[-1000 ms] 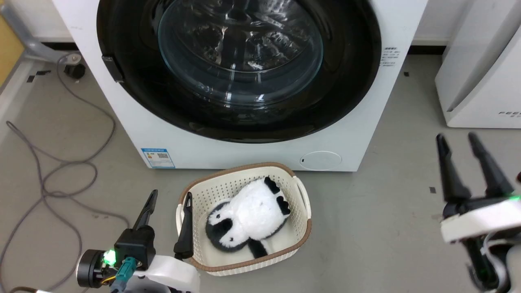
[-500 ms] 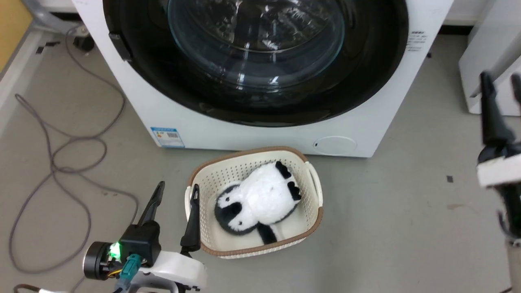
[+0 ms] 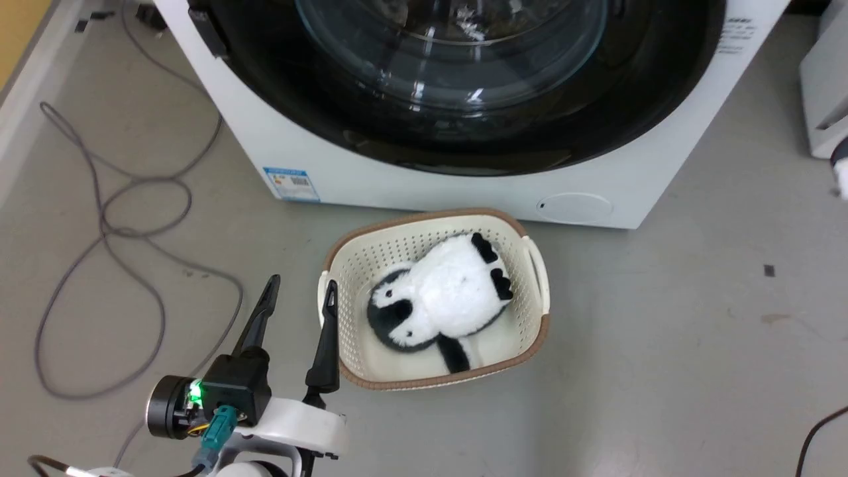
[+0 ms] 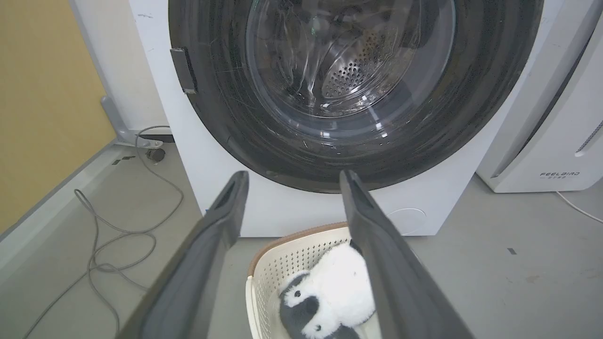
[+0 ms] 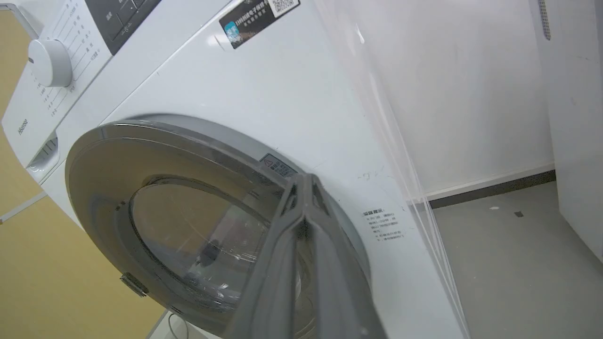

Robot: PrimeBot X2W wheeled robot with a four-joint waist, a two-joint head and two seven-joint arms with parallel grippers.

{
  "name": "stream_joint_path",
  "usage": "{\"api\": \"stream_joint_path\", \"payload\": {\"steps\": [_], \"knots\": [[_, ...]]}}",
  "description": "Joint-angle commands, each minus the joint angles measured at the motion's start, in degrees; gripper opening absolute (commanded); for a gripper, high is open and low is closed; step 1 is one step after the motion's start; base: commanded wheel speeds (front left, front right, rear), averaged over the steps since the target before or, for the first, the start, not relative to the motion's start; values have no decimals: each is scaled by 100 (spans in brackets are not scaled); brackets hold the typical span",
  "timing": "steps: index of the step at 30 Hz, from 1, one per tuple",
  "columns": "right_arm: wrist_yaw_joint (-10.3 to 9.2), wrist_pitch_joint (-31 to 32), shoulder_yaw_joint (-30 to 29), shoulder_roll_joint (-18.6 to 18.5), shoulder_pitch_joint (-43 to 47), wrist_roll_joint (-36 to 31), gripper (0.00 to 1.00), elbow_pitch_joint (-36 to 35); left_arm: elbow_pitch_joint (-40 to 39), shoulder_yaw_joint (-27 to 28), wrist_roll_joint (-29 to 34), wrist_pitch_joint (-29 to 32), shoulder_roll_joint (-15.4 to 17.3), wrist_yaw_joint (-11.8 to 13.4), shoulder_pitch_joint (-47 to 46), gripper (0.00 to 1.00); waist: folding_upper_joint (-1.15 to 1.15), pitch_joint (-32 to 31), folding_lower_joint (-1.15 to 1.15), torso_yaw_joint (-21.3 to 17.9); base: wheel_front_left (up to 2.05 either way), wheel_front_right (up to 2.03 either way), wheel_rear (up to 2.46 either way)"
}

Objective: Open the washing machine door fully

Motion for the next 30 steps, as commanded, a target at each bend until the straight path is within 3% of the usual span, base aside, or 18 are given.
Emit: {"api": "stream_joint_path", "payload": {"steps": [1, 15, 30], "knots": [[-3, 198, -67, -78, -390, 219, 0, 247, -32, -36, -52, -66, 5, 22, -118, 100, 0, 103, 0, 70, 0, 0, 0], [-3, 1878, -25, -378, -1903, 800, 0, 1588, -69, -213, -178, -233, 6, 78, -309, 100, 0, 626, 0, 321, 0, 0, 0], [-4, 3111, -418, -525, -3220, 1305, 0, 2708, -159, -434, -358, -413, 7, 134, -517, 100, 0, 1063, 0, 596, 0, 0, 0]]}}
